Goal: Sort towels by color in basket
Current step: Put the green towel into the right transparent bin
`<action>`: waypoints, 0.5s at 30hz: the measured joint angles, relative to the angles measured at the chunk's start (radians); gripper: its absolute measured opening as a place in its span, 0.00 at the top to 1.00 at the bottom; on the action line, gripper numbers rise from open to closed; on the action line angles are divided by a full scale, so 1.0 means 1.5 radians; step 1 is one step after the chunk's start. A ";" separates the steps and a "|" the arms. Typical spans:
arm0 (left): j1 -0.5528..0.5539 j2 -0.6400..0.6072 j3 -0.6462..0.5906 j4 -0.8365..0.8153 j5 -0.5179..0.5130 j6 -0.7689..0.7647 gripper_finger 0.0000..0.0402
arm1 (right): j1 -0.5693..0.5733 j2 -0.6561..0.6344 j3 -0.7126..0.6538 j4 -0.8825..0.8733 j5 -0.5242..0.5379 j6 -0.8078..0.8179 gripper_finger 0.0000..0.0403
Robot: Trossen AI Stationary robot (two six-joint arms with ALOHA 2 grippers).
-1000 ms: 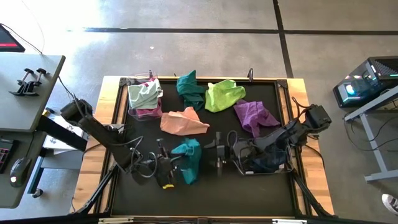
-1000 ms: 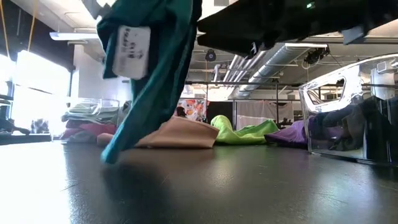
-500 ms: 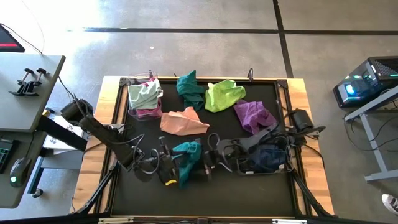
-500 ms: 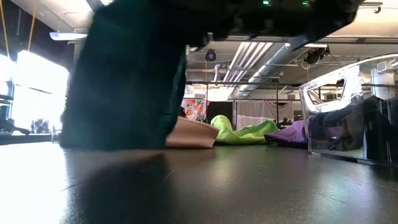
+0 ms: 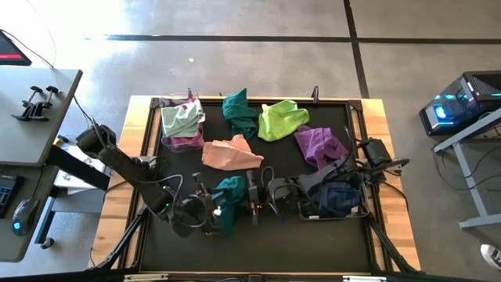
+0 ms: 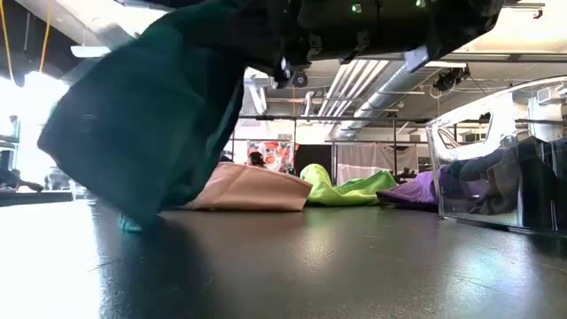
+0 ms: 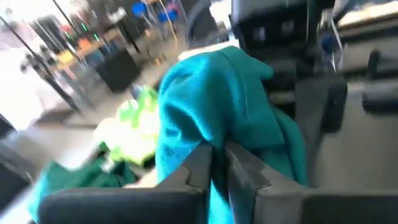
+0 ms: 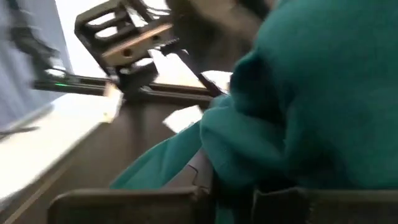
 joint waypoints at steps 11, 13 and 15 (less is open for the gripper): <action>-0.002 -0.025 0.000 -0.363 0.118 -0.352 0.64 | 0.110 -0.210 -0.001 -0.385 0.365 -0.009 0.97; -0.002 -0.025 0.000 -0.386 0.120 -0.391 0.63 | 0.147 -0.273 -0.001 -0.463 0.408 -0.005 0.98; -0.003 -0.024 0.000 -0.393 0.121 -0.409 0.63 | 0.184 -0.340 -0.001 -0.549 0.430 0.016 0.99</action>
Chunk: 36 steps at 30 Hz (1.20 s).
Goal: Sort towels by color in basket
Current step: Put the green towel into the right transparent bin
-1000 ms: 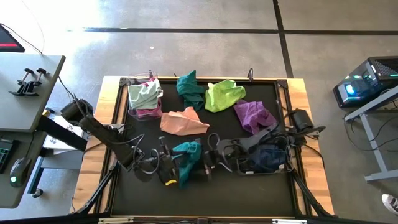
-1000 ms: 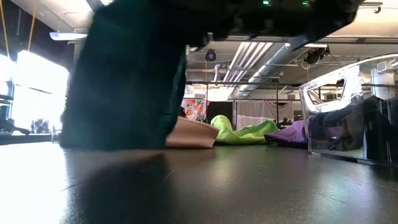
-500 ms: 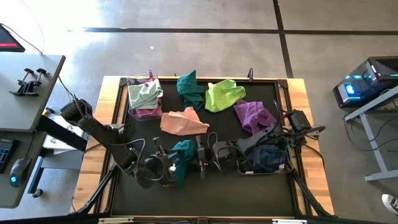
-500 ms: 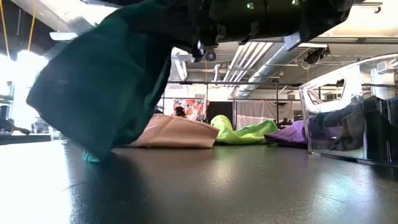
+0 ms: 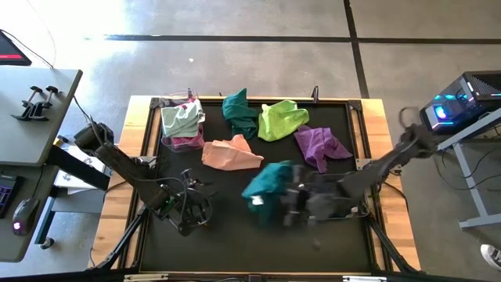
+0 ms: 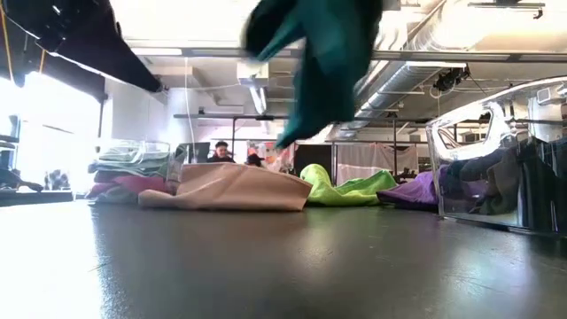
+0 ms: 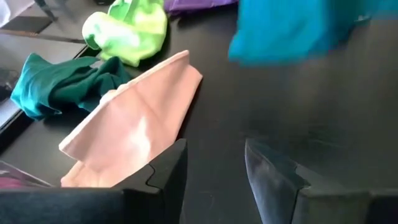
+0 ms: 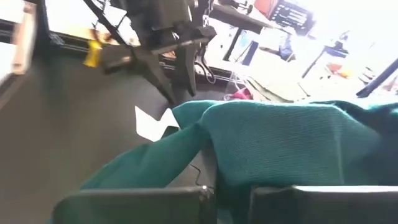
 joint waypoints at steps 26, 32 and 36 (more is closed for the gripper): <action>0.000 0.000 0.000 0.019 0.000 -0.001 0.64 | 0.185 -0.250 0.000 -0.837 -0.295 0.745 0.99; 0.000 0.000 0.000 0.027 0.000 -0.001 0.65 | 0.139 -0.120 0.000 -0.859 -0.454 0.699 0.99; 0.000 0.000 0.000 0.027 0.000 -0.001 0.65 | 0.101 -0.051 0.000 -0.856 -0.485 0.589 0.99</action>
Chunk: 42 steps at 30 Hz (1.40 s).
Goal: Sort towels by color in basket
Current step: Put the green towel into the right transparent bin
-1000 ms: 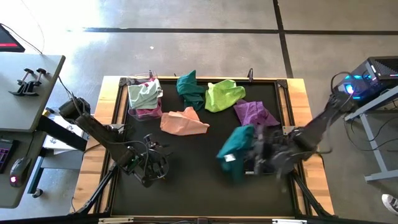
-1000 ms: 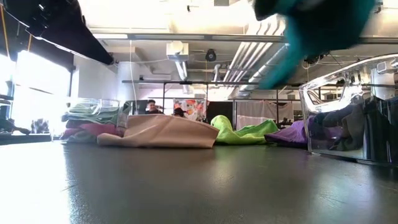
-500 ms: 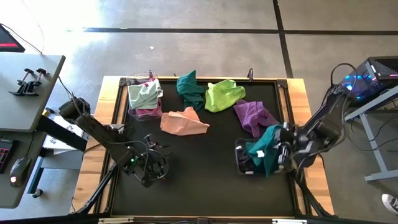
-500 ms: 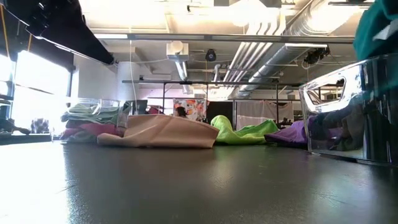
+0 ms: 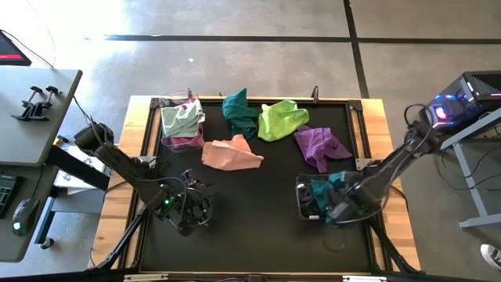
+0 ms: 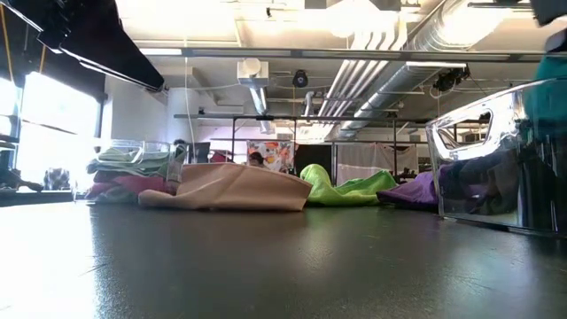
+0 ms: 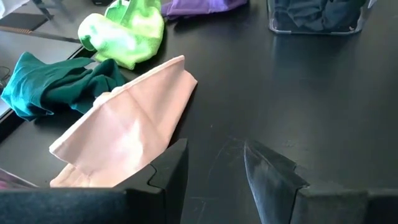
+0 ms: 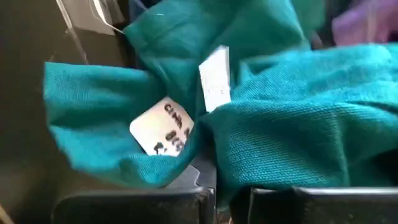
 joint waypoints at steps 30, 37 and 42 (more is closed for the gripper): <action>0.001 0.000 0.000 -0.001 0.000 0.001 0.65 | -0.113 0.057 0.158 -0.157 -0.122 -0.088 0.67; 0.001 0.000 0.000 -0.002 0.000 0.001 0.65 | -0.127 0.010 0.156 -0.154 0.127 0.043 0.67; 0.001 0.000 0.000 -0.002 0.000 0.000 0.65 | -0.153 0.010 0.131 -0.151 0.237 0.171 0.67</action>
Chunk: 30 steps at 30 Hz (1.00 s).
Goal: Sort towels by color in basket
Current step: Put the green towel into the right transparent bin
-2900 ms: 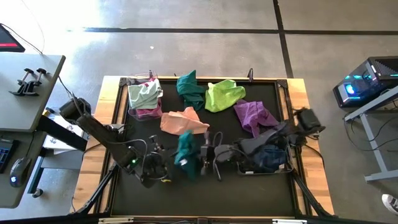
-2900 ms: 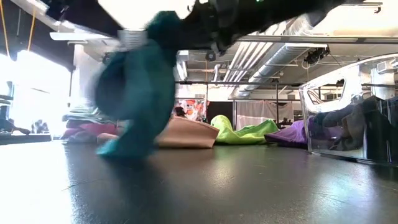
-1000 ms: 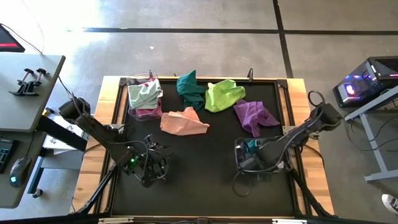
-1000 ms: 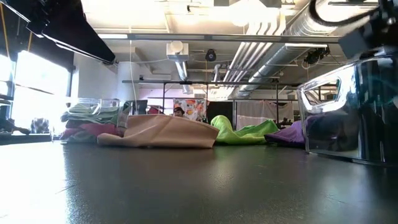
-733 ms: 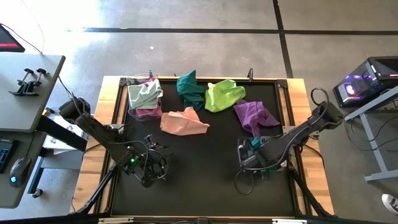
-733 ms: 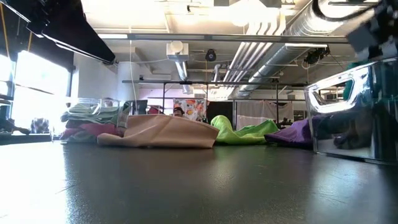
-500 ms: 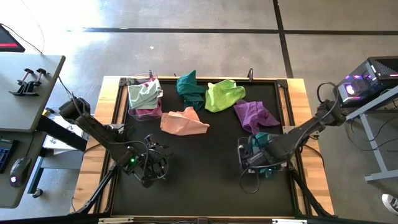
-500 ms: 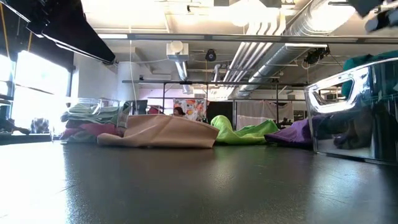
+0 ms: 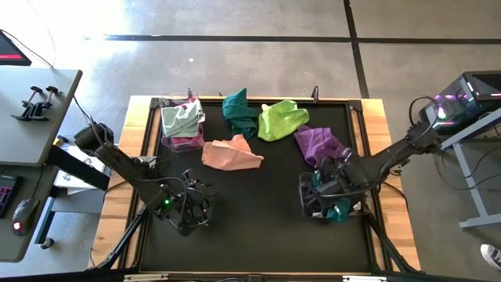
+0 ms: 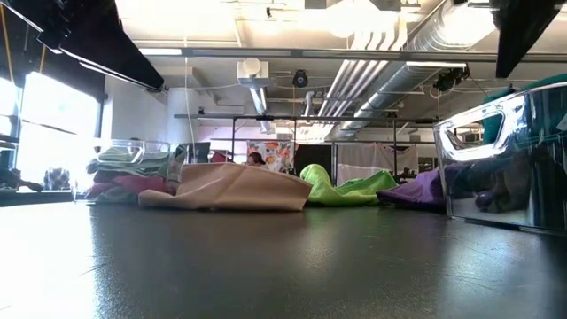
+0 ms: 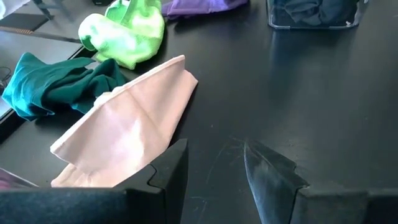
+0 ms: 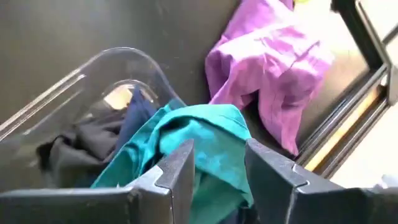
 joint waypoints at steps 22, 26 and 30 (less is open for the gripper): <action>0.002 0.000 0.000 -0.001 -0.007 0.000 0.65 | -0.043 0.003 -0.281 0.479 -0.224 -0.336 0.67; 0.002 0.000 0.000 -0.002 -0.007 0.000 0.65 | -0.040 -0.003 -0.264 0.445 -0.225 -0.321 0.67; 0.002 0.000 0.000 -0.002 -0.008 0.000 0.65 | -0.030 -0.015 -0.193 0.393 -0.220 -0.328 0.67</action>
